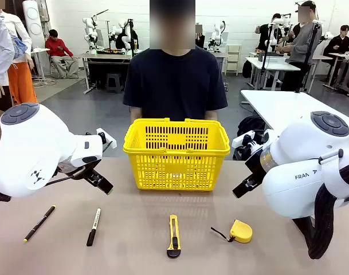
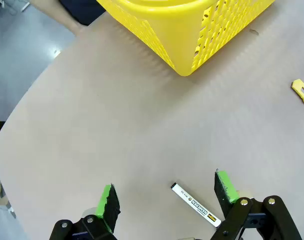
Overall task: Place the items the person wants into the basket.
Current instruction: Pick up the item the person points to and place it in the Market Basket.
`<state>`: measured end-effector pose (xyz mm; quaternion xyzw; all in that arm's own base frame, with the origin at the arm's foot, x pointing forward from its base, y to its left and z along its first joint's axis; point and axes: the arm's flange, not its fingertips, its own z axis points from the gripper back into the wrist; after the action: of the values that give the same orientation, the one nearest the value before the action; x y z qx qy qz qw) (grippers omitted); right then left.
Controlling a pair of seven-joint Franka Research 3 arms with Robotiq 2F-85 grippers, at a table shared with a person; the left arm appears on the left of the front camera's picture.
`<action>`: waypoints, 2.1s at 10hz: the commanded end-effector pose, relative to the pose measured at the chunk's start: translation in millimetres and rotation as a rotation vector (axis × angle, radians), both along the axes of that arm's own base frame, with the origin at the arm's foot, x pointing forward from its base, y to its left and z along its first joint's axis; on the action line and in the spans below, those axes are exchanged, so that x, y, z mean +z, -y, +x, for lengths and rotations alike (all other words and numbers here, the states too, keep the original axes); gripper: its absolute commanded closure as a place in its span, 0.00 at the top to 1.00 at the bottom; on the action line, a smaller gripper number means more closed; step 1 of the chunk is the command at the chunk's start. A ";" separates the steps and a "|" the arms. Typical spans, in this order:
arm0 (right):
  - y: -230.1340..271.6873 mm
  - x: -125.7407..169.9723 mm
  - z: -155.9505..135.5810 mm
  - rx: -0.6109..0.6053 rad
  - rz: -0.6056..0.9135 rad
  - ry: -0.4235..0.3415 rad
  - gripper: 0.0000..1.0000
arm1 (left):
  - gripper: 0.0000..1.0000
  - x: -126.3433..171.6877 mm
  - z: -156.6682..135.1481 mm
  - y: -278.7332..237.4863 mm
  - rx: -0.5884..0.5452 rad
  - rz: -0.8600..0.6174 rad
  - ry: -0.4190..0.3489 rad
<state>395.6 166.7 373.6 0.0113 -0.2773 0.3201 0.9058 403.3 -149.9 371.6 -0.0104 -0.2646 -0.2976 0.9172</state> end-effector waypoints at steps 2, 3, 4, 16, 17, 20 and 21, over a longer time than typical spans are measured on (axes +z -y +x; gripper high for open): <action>0.0 0.0 0.0 0.000 0.000 0.000 1.00 | 1.00 0.0 0.0 0.0 0.000 0.000 0.000; 0.0 0.0 0.0 0.000 0.000 0.000 1.00 | 1.00 0.0 0.0 0.0 0.000 0.000 0.000; 0.0 0.0 0.0 0.000 0.000 0.000 1.00 | 1.00 0.0 0.0 0.0 0.000 0.000 0.000; 0.1 0.0 0.0 0.000 0.000 0.000 1.00 | 1.00 0.0 -0.1 0.2 0.000 0.000 0.000; 11.5 41.4 -28.7 0.001 0.015 0.101 1.00 | 1.00 37.5 -23.1 -1.2 -0.017 0.082 0.033; 34.7 152.7 -105.8 -0.080 -0.094 0.121 1.00 | 1.00 171.7 -74.1 -9.4 0.006 0.165 0.119; 36.4 191.0 -118.9 -0.108 -0.099 0.127 1.00 | 1.00 205.6 -75.7 -8.6 0.001 0.201 0.127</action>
<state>316.0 133.8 544.4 -0.0530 -0.3312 0.2981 0.8937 326.5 -135.1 550.9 0.0772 -0.3002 -0.3253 0.8934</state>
